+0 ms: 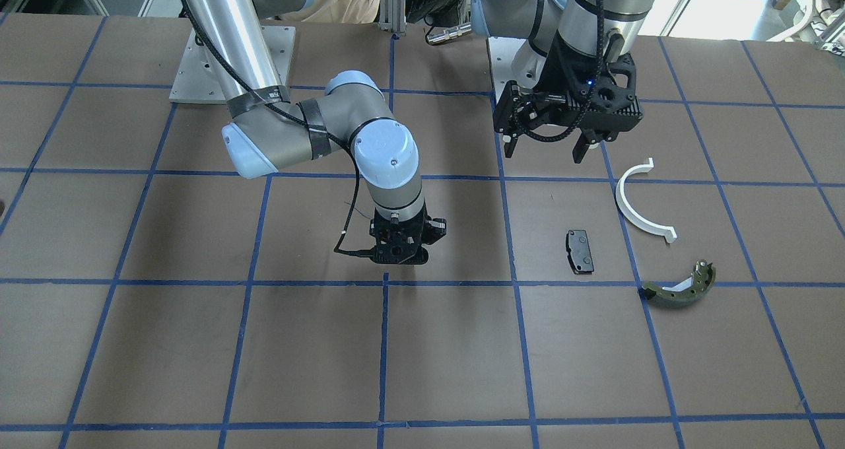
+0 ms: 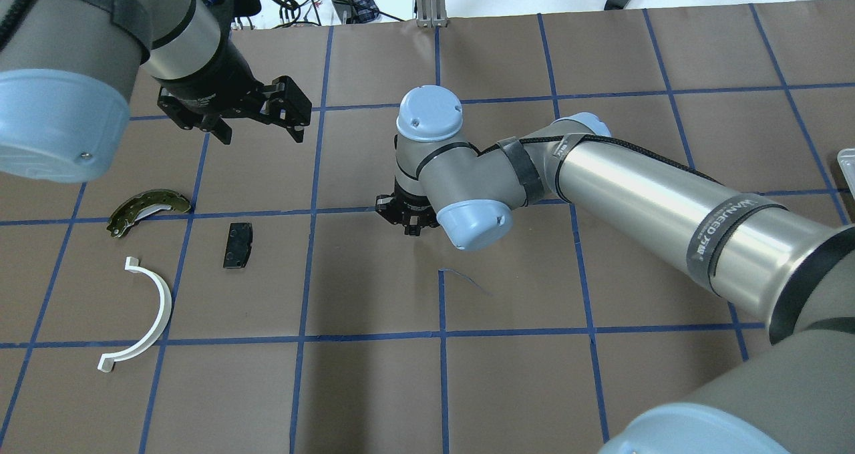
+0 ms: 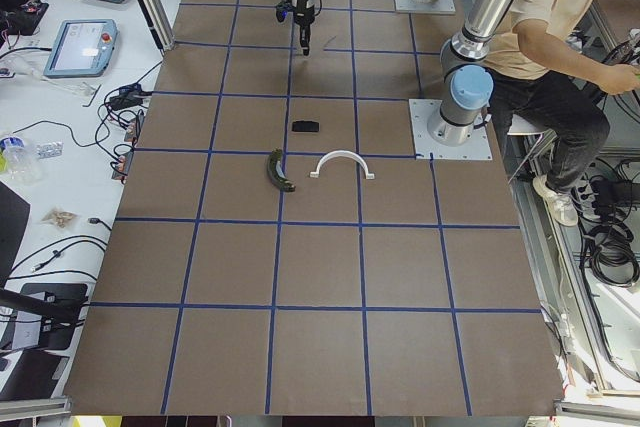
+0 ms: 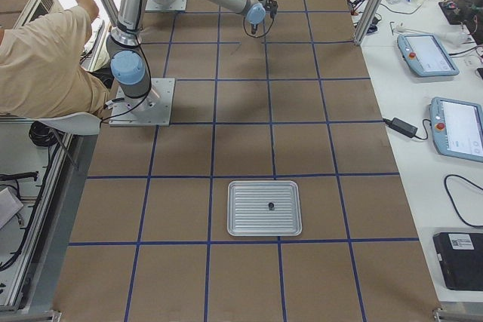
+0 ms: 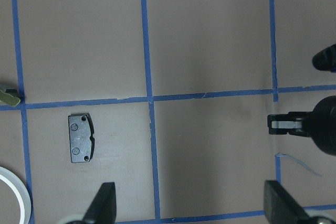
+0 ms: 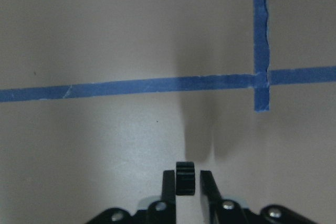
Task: Place bearing gear from tray to pile
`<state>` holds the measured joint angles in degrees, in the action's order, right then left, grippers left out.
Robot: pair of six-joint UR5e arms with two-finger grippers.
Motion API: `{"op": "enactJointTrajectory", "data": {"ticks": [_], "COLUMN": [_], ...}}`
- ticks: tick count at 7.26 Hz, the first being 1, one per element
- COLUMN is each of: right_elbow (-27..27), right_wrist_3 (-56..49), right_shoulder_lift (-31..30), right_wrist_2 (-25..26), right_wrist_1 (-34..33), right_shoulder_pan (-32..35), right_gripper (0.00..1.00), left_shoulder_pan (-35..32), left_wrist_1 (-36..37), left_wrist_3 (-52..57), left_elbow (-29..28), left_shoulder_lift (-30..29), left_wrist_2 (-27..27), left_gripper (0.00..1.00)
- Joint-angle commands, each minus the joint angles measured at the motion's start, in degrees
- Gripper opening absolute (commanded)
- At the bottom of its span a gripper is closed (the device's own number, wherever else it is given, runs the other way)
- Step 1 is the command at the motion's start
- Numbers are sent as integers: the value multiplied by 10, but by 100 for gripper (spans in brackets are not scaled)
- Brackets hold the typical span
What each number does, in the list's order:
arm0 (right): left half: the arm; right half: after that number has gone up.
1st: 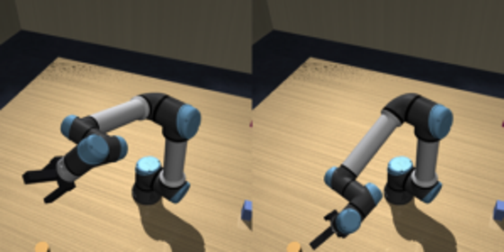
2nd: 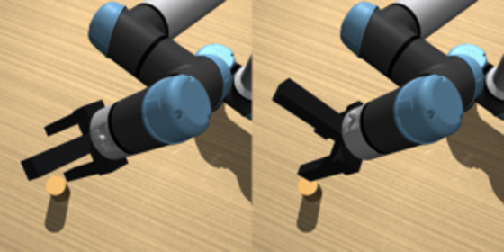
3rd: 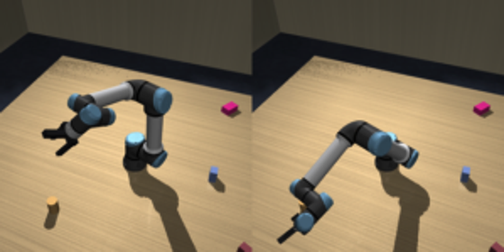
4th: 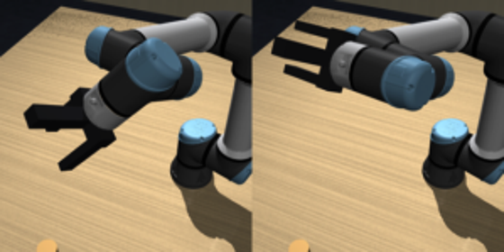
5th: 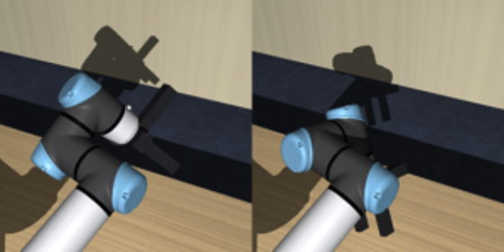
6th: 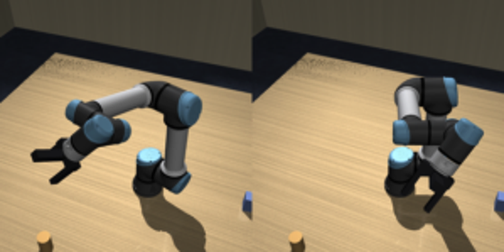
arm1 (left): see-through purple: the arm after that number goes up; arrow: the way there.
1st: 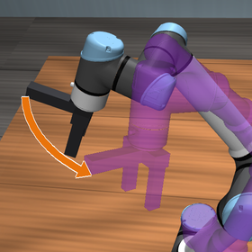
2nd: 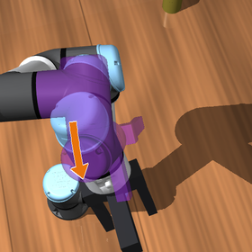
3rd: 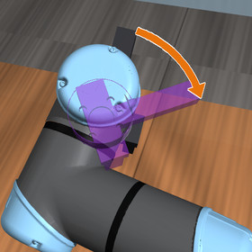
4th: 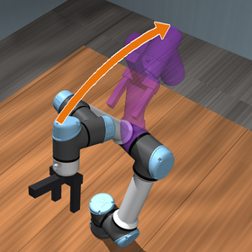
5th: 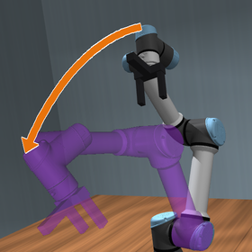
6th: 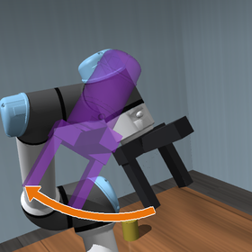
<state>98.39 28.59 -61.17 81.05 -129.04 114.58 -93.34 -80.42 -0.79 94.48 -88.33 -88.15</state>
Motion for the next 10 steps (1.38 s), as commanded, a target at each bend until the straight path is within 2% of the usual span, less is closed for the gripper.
{"op": "enactJointTrajectory", "data": {"ticks": [1, 3, 6, 8, 10], "right_elbow": [-6, -13, -13, -11, -11], "right_wrist_3": [-6, -34, -237, -330, -459], "right_shoulder_lift": [-9, -27, -80, -108, -127], "right_wrist_2": [5, 8, 16, 21, 60], "right_wrist_1": [-1, 9, 93, 127, 159], "right_shoulder_pan": [-7, -46, -197, -296, -380], "right_gripper": [100, 100, 100, 100, 100], "left_shoulder_pan": [0, 0, -2, -10, -37], "left_wrist_1": [0, 0, 7, 30, 76], "left_wrist_3": [0, 0, -11, -11, -11], "left_elbow": [0, 3, 20, 43, 52], "left_shoulder_lift": [0, 0, -37, -83, -160], "left_wrist_2": [1, 3, 11, 12, 18], "left_gripper": [100, 100, 100, 100, 100]}}
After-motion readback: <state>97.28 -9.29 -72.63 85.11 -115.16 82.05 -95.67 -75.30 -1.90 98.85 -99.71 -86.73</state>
